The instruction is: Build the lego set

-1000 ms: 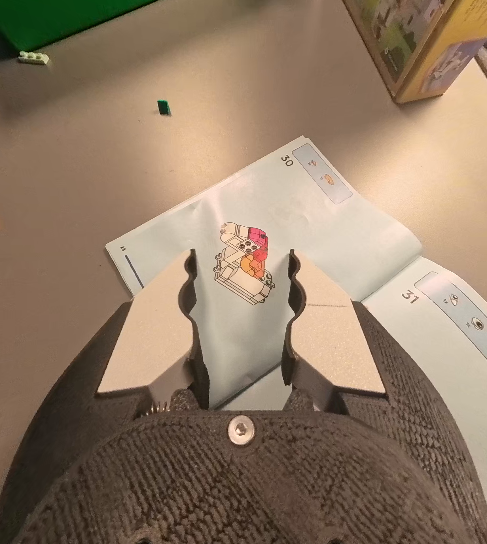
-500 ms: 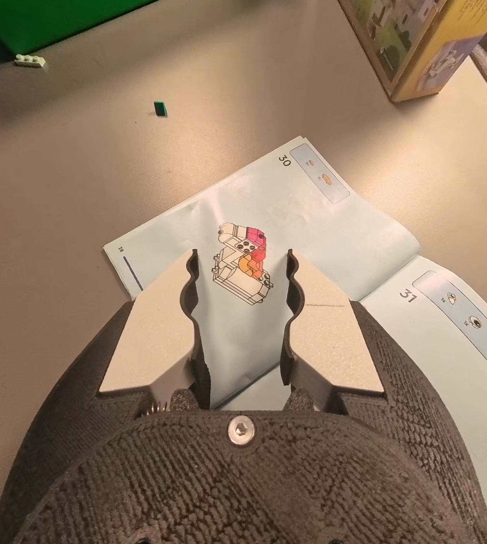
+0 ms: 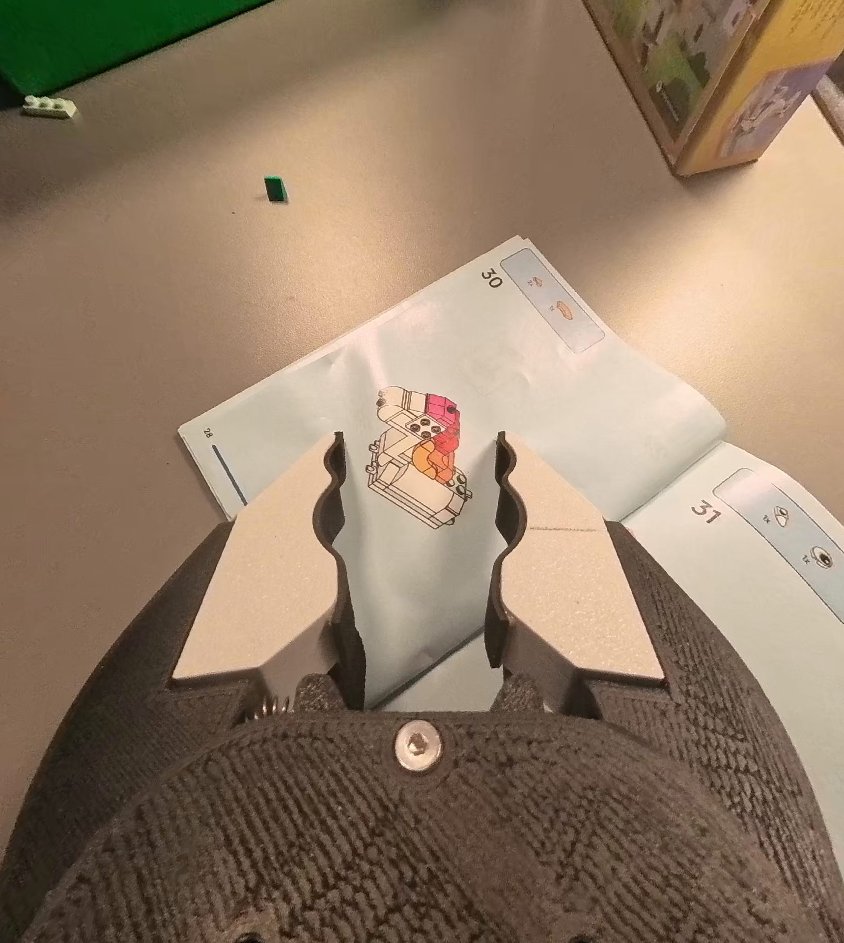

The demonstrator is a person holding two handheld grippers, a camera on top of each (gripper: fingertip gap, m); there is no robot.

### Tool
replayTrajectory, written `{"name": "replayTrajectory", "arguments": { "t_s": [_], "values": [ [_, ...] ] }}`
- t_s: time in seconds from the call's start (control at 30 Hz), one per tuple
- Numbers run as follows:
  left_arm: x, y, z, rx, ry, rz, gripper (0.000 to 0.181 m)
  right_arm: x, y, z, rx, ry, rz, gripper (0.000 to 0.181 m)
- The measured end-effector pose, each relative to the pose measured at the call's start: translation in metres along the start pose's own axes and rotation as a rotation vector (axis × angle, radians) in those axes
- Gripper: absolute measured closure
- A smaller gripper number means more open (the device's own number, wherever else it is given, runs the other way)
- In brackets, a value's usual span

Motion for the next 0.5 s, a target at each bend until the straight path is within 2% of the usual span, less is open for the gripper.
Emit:
{"name": "replayTrajectory", "arguments": {
  "t_s": [0.5],
  "values": [
    [-0.0060,-0.0009,0.0007,0.056,0.029,-0.001,0.177,0.0002,-0.0002,-0.0006,-0.002,0.002,-0.001,0.124]
  ]
}}
Point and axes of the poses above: each gripper's, where its closed fingertips meet, y out along the fingers, x out of its top, z = x × y across the jaws, the point moved 5 cm from there along -y, back along the fingers, and after that the axes turned 6 degrees about x, right-handed, at the moved point
